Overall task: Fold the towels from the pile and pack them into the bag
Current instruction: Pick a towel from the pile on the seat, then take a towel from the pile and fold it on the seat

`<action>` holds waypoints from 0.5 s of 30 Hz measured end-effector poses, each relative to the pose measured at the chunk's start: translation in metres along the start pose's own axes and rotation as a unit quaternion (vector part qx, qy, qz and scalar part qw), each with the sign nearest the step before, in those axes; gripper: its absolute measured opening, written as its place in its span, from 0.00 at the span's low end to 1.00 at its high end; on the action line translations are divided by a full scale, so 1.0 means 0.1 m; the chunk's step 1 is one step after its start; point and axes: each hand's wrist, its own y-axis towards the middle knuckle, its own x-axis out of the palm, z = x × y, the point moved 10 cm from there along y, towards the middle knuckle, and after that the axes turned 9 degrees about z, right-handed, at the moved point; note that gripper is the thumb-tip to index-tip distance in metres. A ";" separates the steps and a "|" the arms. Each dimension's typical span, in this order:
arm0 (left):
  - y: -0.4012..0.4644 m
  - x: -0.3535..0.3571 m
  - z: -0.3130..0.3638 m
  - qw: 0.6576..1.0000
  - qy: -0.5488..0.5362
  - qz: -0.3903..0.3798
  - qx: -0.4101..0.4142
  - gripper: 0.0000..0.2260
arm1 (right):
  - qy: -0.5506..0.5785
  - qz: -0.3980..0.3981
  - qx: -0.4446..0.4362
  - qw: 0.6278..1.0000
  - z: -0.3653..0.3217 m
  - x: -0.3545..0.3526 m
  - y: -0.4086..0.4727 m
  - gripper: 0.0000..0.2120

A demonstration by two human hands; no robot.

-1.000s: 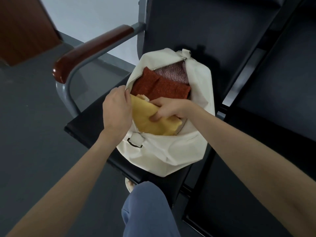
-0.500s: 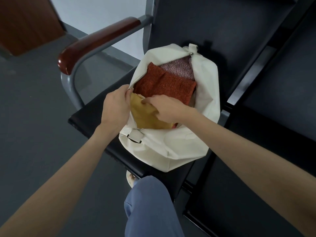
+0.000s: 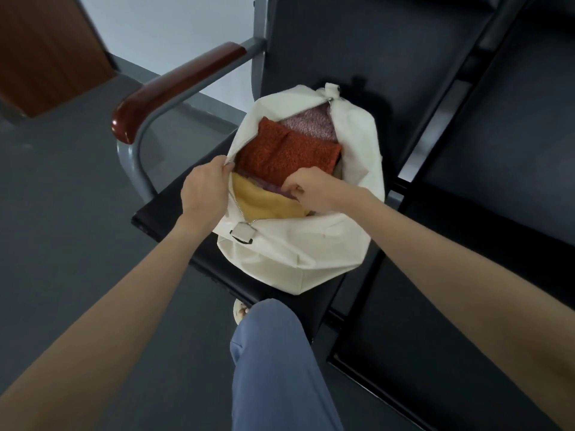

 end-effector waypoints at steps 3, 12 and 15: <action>-0.08 -0.10 0.24 0.998 0.056 0.010 -0.002 0.18 | 0.011 0.095 0.012 0.995 0.20 -0.34 -0.50 0.16; -0.75 -0.05 2.01 0.986 -0.013 -0.089 0.137 0.18 | -0.007 0.082 0.187 0.979 1.17 -0.69 -2.61 0.21; -1.13 0.07 2.76 0.966 -0.019 -0.122 0.225 0.19 | -0.008 0.073 0.265 0.961 1.59 -0.65 -3.47 0.22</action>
